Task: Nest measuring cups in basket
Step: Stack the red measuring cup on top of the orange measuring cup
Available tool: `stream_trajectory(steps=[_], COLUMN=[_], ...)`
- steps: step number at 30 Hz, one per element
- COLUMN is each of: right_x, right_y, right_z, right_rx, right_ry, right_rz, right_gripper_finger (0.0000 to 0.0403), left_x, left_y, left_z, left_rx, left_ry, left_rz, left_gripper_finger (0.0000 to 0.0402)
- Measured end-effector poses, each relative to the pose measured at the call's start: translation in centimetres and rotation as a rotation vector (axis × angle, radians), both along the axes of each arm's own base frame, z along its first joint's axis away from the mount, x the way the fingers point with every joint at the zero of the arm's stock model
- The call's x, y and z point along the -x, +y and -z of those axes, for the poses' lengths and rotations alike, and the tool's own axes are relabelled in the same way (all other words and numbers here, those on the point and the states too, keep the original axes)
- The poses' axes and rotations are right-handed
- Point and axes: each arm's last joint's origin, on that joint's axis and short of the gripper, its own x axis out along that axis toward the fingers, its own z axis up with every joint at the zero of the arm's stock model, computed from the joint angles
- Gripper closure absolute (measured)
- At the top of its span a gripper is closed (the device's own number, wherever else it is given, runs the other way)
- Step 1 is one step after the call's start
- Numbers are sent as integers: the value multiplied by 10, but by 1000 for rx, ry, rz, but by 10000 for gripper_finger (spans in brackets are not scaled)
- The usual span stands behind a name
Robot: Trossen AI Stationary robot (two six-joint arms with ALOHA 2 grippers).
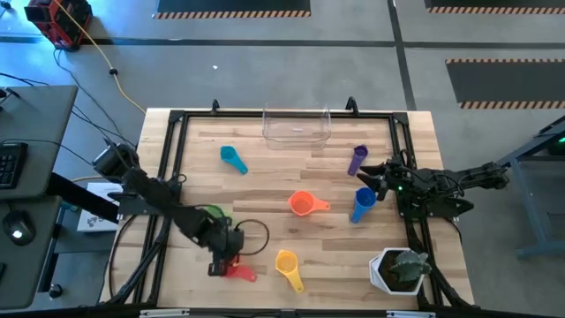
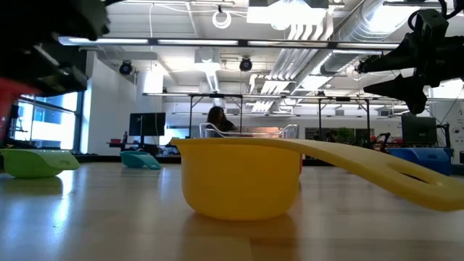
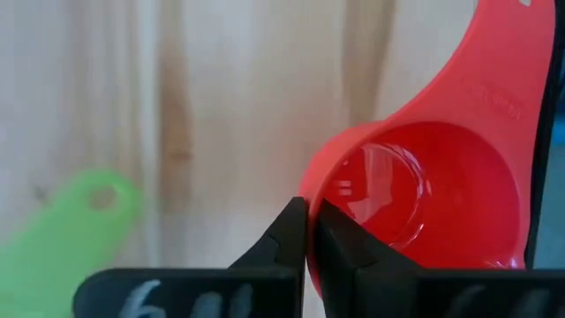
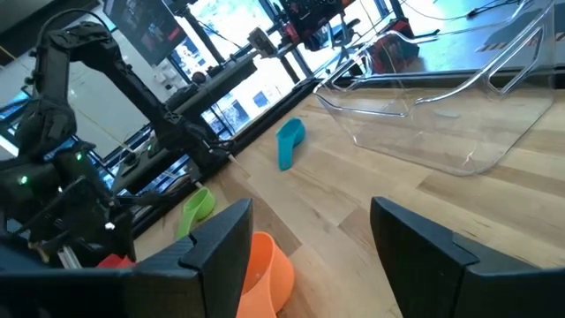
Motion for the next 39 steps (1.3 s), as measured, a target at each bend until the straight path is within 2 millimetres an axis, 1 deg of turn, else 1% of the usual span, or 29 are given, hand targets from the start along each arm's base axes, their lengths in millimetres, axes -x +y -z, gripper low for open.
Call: stream_trajectory(steps=[3, 12, 18, 23, 30, 36, 39], right_x=[0, 0, 0, 0, 0, 0, 0], right_y=[0, 0, 0, 0, -1, -1, -1], right_z=[0, 0, 0, 0, 0, 0, 0], right_rx=[1, 1, 1, 6, 5, 6, 6], right_ry=[3, 3, 3, 5, 3, 3, 2], right_rz=[0, 0, 0, 0, 27, 33, 33], right_gripper_finger=[181, 181, 181, 181, 181, 181, 181], left_x=[-8, -33, -56, -69, -82, -91, -93], left_y=[17, 79, 115, 141, 167, 180, 183], left_z=[-7, -26, -53, -77, -96, -109, -113], left_rx=[3, -15, -56, -77, -67, -60, -81], left_ry=[-33, -123, -247, -355, -524, -690, -732], left_rz=[-28, -155, -243, -342, -428, -466, -448], left_gripper_finger=[399, 400, 400, 400, 399, 398, 398])
